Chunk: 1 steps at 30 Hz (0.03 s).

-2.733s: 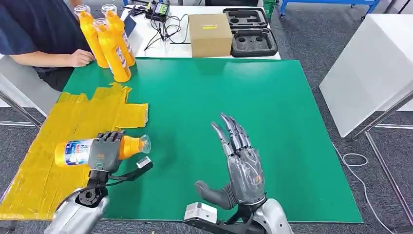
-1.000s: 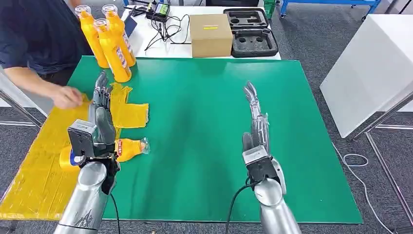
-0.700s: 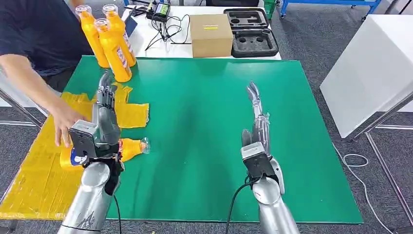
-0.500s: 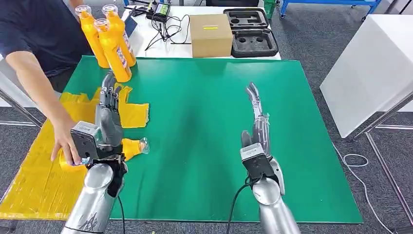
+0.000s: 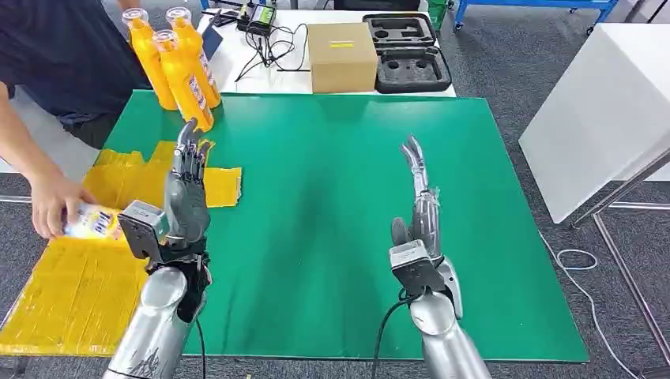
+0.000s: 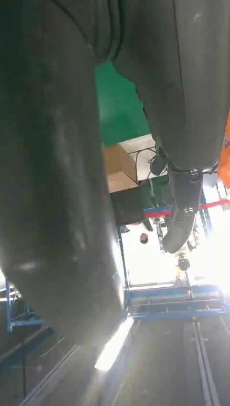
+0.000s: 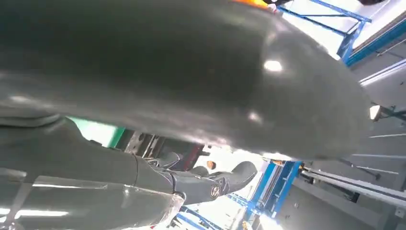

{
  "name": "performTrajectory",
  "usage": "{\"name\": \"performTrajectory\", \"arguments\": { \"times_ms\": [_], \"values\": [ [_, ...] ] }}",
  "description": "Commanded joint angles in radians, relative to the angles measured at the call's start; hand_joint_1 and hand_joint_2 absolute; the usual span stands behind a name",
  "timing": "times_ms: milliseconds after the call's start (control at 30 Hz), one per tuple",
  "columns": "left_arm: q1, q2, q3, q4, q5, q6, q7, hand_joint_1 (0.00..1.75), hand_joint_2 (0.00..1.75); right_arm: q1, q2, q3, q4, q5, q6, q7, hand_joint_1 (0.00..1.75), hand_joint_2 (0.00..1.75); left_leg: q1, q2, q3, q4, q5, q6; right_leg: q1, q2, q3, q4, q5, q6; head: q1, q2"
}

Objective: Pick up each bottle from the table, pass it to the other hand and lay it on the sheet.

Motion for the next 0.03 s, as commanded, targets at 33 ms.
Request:
{"name": "performTrajectory", "arguments": {
  "times_ms": [33],
  "values": [
    [0.002,0.015,-0.006,-0.013,-0.012,0.024,-0.001,0.0,0.0,-0.047,-0.044,0.045,0.083,-0.009,-0.009,-0.003,0.0,0.0,0.001,0.002,0.004,0.0,-0.002,-0.003,0.001,0.001,0.004,-0.001,-0.001,-0.002,0.0,0.0]
  ]
}}
